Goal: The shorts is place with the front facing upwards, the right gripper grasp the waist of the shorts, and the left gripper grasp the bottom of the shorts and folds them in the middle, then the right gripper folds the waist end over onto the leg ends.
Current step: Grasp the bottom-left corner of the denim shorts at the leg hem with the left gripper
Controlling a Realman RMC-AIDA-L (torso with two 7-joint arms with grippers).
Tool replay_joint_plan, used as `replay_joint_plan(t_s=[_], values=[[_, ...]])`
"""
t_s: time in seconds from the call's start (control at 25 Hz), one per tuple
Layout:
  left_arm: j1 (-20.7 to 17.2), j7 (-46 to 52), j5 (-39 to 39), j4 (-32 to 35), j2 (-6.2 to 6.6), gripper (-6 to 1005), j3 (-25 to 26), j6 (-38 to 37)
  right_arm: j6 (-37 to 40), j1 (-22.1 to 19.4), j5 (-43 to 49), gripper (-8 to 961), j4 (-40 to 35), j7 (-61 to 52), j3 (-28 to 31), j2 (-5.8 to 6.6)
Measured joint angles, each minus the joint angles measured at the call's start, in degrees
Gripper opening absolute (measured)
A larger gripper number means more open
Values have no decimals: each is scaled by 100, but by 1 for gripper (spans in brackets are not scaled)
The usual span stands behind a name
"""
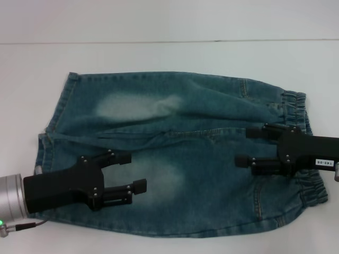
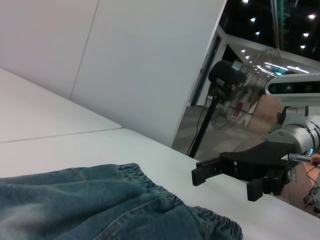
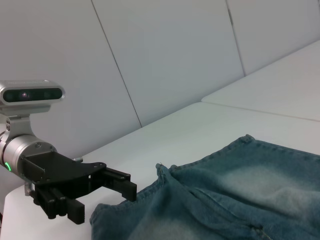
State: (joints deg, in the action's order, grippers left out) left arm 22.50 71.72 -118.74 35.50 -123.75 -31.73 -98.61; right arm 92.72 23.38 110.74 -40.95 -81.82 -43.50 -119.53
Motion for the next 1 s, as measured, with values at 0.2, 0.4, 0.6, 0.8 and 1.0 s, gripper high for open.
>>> replay_joint_plan(t_s=[0.2,0.4,0.6,0.8,1.0], values=[[0,0,0,0,0,846,0,0,0,0,0,958,-1,0,0,0],[-30,39,-13,42,9,846,10,-6,0,-3,0,957,-1,0,0,0],[-399,493,-75,434,206,846,325,42,5,-32,0,957,-1,0,0,0],[-892,601,-138,868,309,846,879,138,9,-53,0,957,-9,0,1,0],[-1046,784,-654,997,388,847,1356,235,5,-55,0,957,-8,0,0,0]])
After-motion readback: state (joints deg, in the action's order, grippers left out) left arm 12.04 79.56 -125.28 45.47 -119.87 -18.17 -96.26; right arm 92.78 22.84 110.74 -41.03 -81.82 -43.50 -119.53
